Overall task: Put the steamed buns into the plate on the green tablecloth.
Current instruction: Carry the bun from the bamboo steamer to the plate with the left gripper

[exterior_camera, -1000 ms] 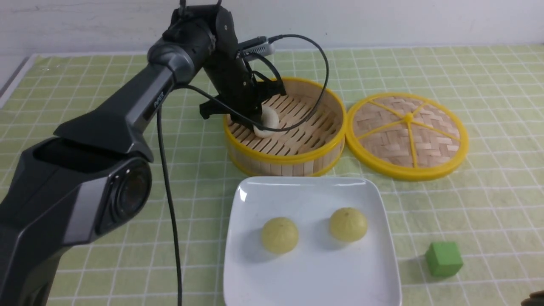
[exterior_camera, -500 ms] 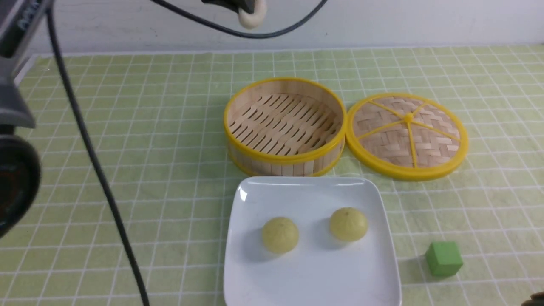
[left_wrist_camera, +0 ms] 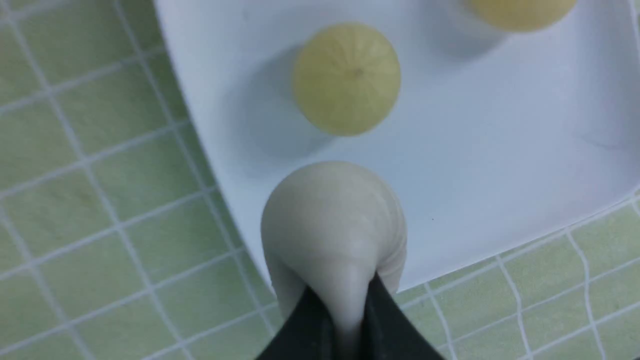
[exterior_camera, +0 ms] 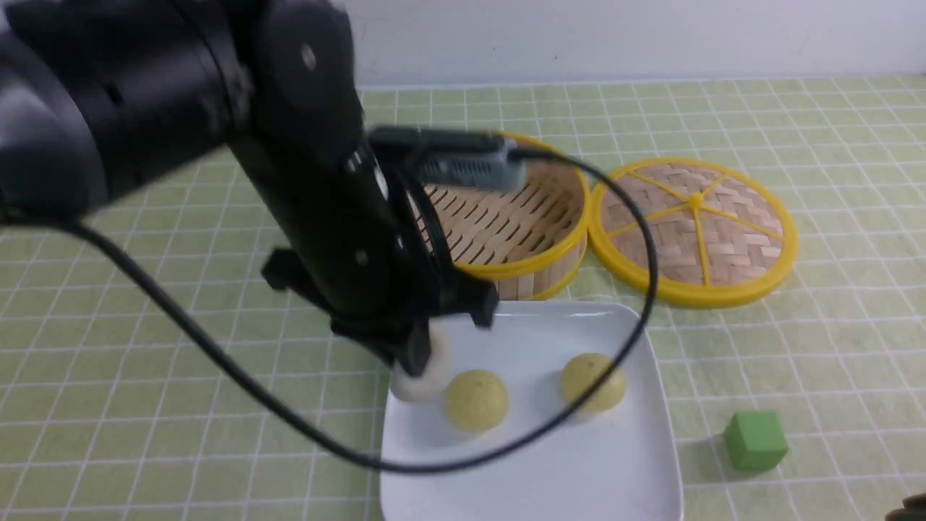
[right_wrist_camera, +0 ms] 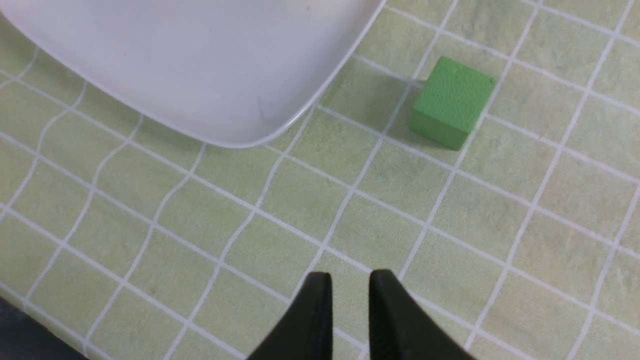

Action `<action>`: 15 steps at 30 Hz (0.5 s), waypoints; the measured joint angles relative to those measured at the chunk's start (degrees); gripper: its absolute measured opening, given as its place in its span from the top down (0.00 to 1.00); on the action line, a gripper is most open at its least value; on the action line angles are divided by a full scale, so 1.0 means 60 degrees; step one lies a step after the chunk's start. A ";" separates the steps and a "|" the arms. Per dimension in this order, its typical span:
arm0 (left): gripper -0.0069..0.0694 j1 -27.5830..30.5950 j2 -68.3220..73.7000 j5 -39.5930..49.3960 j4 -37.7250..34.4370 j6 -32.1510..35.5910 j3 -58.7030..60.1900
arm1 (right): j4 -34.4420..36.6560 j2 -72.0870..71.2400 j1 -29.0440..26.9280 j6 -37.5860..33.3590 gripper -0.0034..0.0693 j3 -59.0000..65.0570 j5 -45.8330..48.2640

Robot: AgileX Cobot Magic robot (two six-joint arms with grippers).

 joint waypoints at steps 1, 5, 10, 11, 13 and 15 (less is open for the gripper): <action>0.87 -0.0234 0.0057 -0.0462 0.0000 -0.0146 0.0393 | 0.0000 0.0000 0.0000 0.0000 0.77 0.0000 0.0000; 0.87 -0.0763 0.0364 -0.1442 -0.0008 -0.0538 0.1066 | 0.0000 0.0000 0.0000 0.0000 0.77 0.0000 -0.0057; 0.87 -0.1196 0.1131 -0.2091 -0.0046 -0.1179 0.1201 | 0.0000 0.0000 0.0000 0.0000 0.75 0.0000 -0.0065; 0.87 -0.1209 0.1131 -0.2110 -0.0046 -0.1179 0.1201 | 0.0000 0.0000 0.0000 0.0000 0.75 0.0000 -0.0065; 0.84 -0.1396 0.1421 -0.2403 -0.0055 -0.1216 0.1201 | 0.0000 0.0000 0.0000 0.0000 0.75 0.0000 -0.0065; 0.81 -0.1475 0.1552 -0.2555 -0.0083 -0.1224 0.1201 | 0.0000 0.0000 0.0000 0.0000 0.75 0.0000 -0.0065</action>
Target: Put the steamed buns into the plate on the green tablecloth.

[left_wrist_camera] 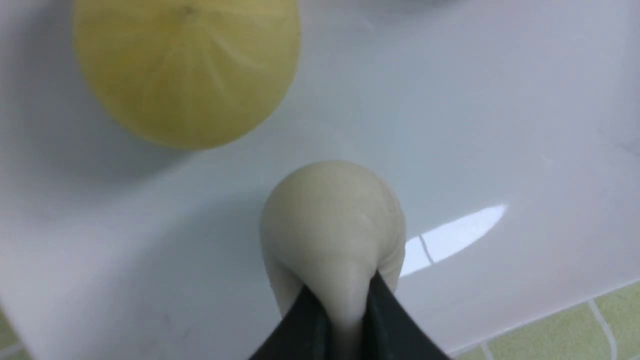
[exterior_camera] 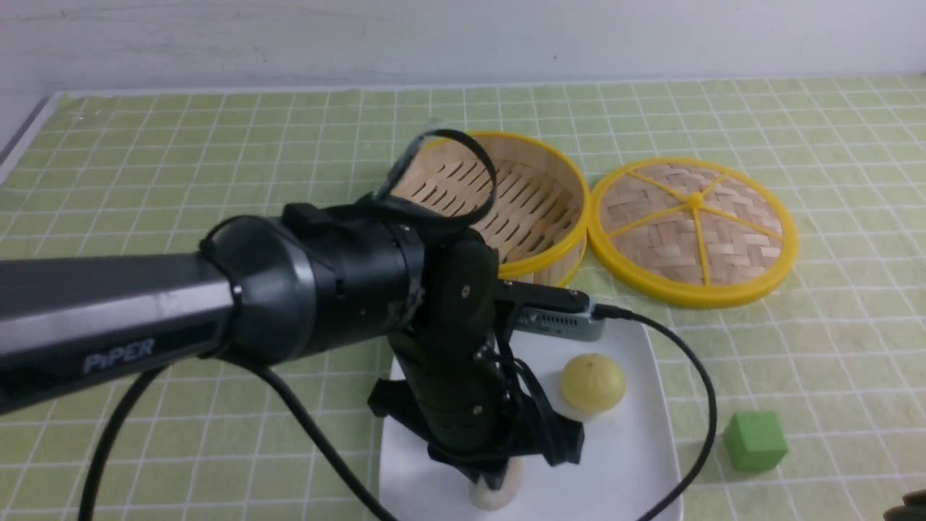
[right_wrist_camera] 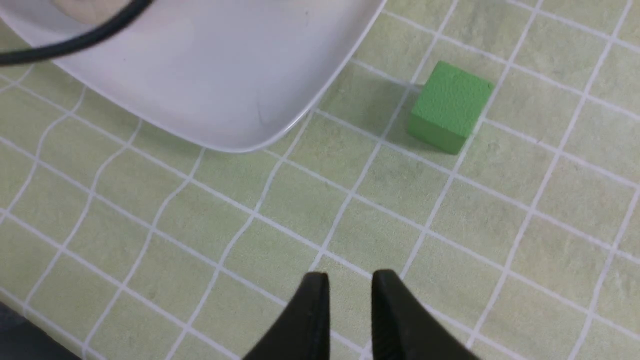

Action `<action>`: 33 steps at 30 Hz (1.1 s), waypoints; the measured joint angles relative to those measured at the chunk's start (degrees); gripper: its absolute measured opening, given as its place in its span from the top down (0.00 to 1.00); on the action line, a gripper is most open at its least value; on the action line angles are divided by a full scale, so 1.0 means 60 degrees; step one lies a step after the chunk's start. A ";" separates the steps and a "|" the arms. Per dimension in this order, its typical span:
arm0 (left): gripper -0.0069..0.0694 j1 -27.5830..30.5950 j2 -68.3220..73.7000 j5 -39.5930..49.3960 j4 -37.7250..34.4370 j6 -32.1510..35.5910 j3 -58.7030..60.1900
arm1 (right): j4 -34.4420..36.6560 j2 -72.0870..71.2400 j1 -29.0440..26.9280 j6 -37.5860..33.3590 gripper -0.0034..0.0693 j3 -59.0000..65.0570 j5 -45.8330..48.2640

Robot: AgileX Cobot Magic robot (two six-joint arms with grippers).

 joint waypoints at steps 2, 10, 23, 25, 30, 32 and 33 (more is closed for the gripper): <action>0.74 -0.0047 0.0117 -0.0117 -0.0073 0.0000 0.0010 | -0.0010 0.0000 0.0000 0.0000 0.75 0.0000 0.0000; 0.37 -0.0047 -0.0035 0.0025 0.0094 0.0000 -0.0229 | -0.0226 0.0000 0.0000 0.0000 0.75 -0.0520 0.0978; 0.22 -0.0047 -0.0427 0.2049 0.1460 0.0000 -0.1724 | -0.1392 -0.3055 0.0000 0.1781 0.97 -0.1414 0.3238; 0.24 -0.0047 -0.0427 0.2193 0.1555 -0.0003 -0.1893 | -0.1457 -0.3440 0.0000 0.1898 0.97 -0.1384 0.3138; 0.53 -0.0047 -0.0427 0.2507 0.1735 -0.0023 -0.2316 | -0.1496 -0.5186 0.0000 0.2096 0.97 -0.0409 0.1416; 0.68 -0.0047 -0.0427 0.2751 0.1806 0.0000 -0.2485 | -0.1474 -0.5413 0.0000 0.2117 0.97 0.0048 0.0821; 0.76 -0.0047 -0.0427 0.2911 0.1889 0.0008 -0.2611 | -0.1471 -0.5446 0.0000 0.2120 0.97 0.0264 0.0554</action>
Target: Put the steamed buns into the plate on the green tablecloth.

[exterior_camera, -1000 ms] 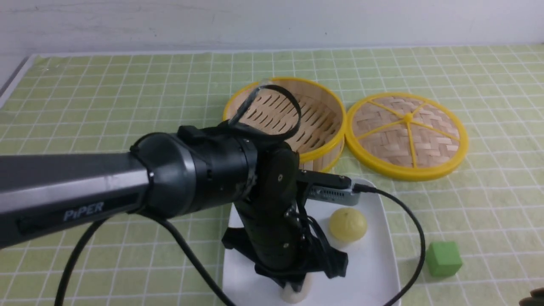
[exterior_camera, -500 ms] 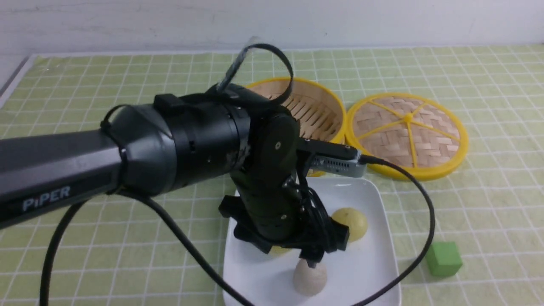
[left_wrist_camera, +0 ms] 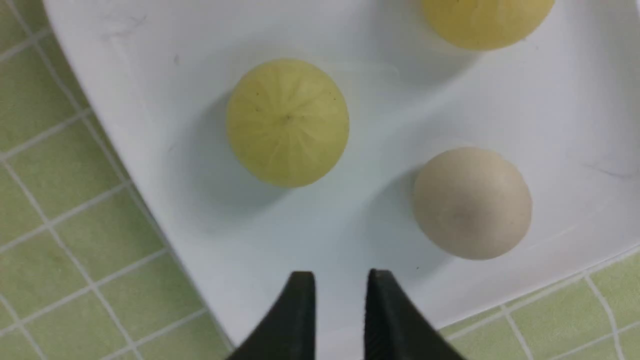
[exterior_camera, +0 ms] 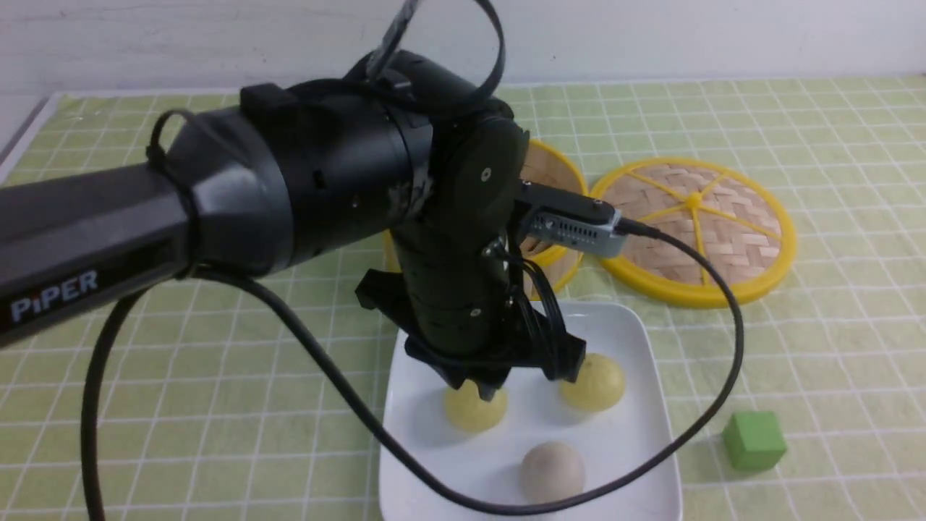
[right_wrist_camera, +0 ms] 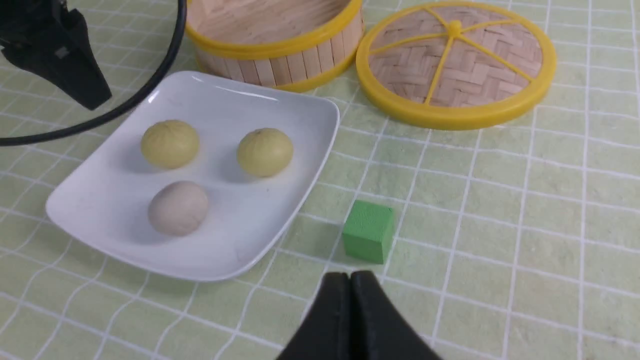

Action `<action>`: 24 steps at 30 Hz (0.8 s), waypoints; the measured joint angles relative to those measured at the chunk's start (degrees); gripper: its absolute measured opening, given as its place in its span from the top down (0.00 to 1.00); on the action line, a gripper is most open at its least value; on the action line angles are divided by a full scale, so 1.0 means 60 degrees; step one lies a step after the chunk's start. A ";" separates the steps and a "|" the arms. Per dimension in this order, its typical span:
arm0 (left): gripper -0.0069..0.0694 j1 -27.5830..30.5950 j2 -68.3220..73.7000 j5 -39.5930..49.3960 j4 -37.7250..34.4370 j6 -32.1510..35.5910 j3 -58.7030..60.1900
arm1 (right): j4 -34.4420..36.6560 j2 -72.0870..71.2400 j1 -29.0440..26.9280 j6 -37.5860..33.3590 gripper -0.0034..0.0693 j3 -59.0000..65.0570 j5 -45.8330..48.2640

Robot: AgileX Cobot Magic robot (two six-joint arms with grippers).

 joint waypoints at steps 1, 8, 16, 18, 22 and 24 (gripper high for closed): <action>0.81 0.0000 0.0000 0.0116 0.0089 0.0000 -0.0113 | 0.0007 -0.0009 0.0000 0.0000 0.97 0.0168 -0.0184; 0.91 0.0000 -0.0190 0.0691 0.0715 0.0000 -0.0778 | 0.0019 -0.0009 0.0000 0.0000 0.97 0.1471 -0.2205; 0.91 0.0000 -0.0253 0.0757 0.0766 0.0000 -0.0818 | -0.0032 -0.0009 0.0000 0.0000 0.97 0.2363 -0.4044; 0.91 0.0000 -0.0253 0.0757 0.0766 0.0000 -0.0818 | -0.0032 -0.0009 0.0000 0.0000 0.97 0.2392 -0.4184; 0.91 0.0000 -0.0253 0.0692 0.0795 0.0000 -0.0818 | -0.0065 -0.0009 0.0000 0.0000 0.96 0.2399 -0.4317; 0.91 0.0000 -0.0253 0.0599 0.0803 0.0000 -0.0818 | -0.0065 -0.0009 0.0000 0.0000 0.96 0.2399 -0.4328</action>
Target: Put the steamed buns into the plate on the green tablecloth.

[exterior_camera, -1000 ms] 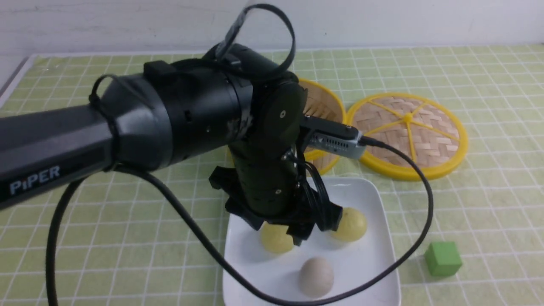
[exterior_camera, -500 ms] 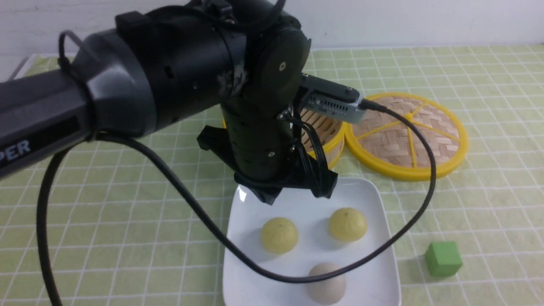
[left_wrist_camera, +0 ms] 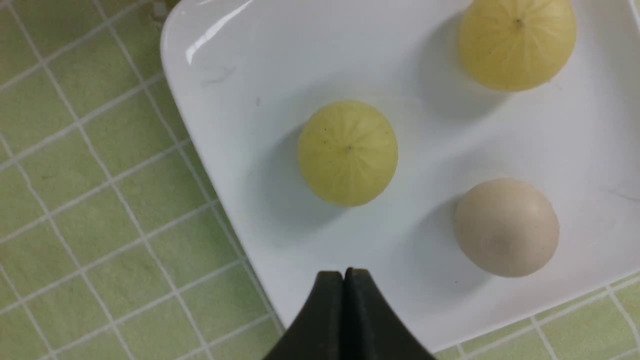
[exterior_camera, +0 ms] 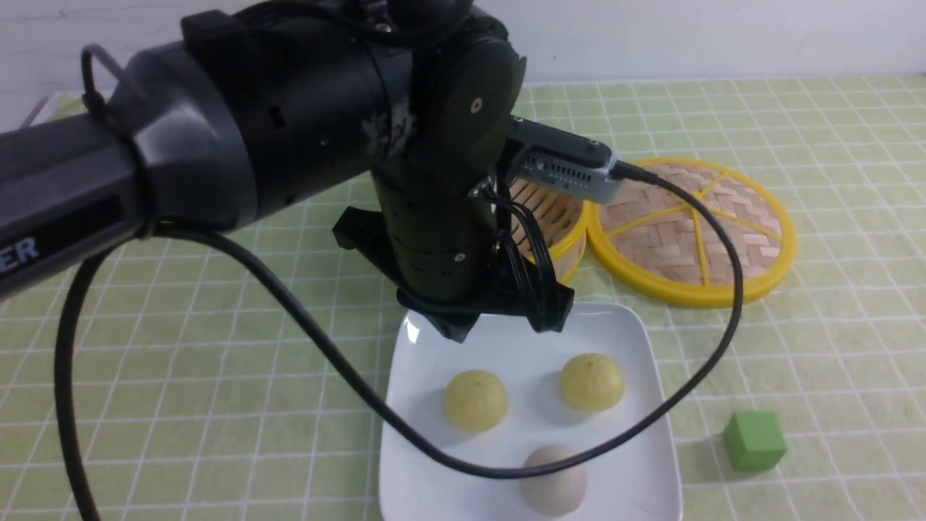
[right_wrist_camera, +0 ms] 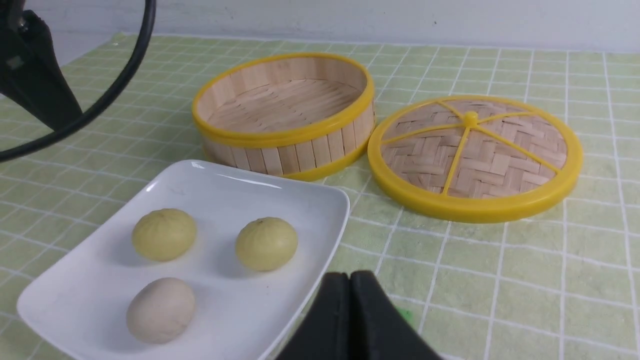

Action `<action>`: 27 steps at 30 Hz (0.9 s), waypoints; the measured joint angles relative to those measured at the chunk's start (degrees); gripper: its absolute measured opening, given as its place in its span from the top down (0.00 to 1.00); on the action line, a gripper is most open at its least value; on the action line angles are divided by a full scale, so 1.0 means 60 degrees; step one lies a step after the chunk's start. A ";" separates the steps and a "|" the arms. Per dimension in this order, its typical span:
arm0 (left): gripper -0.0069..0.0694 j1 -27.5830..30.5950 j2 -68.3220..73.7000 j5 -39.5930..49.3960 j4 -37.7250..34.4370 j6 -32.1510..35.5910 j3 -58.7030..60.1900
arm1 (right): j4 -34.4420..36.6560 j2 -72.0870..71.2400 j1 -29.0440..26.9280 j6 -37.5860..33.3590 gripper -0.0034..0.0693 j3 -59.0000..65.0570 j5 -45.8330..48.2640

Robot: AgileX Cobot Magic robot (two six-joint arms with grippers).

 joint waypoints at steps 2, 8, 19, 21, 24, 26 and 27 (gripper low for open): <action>0.91 0.0000 0.0000 -0.0274 0.0011 -0.0009 0.0000 | -0.0011 0.0000 0.0000 0.0000 0.96 0.0000 -0.0007; 0.90 0.0000 0.0000 -0.0628 0.0032 -0.0009 0.0000 | -0.0011 0.0000 0.0000 0.0000 0.95 0.0000 -0.0007; 0.89 0.0000 0.0000 -0.0793 0.0041 -0.0644 0.0000 | -0.0051 -0.0291 -0.0020 0.0000 0.95 0.0293 -0.0054; 0.89 0.0000 0.0000 -0.0793 0.0041 -0.0696 0.0000 | -0.0094 -0.0391 -0.0092 0.0000 0.95 0.0473 -0.0064; 0.89 0.0000 0.0000 -0.0793 0.0041 -0.0756 0.0000 | -0.0214 -0.0736 -0.0955 0.0000 0.94 0.1207 -0.0062; 0.88 0.0000 0.0000 -0.0793 0.0062 -0.0756 0.0000 | -0.0267 -0.0827 -0.1503 0.0000 0.94 0.1549 -0.0072; 0.88 0.0000 0.0000 -0.0793 0.0083 -0.0767 0.0000 | -0.0267 -0.0836 -0.1745 0.0000 0.94 0.1699 -0.0064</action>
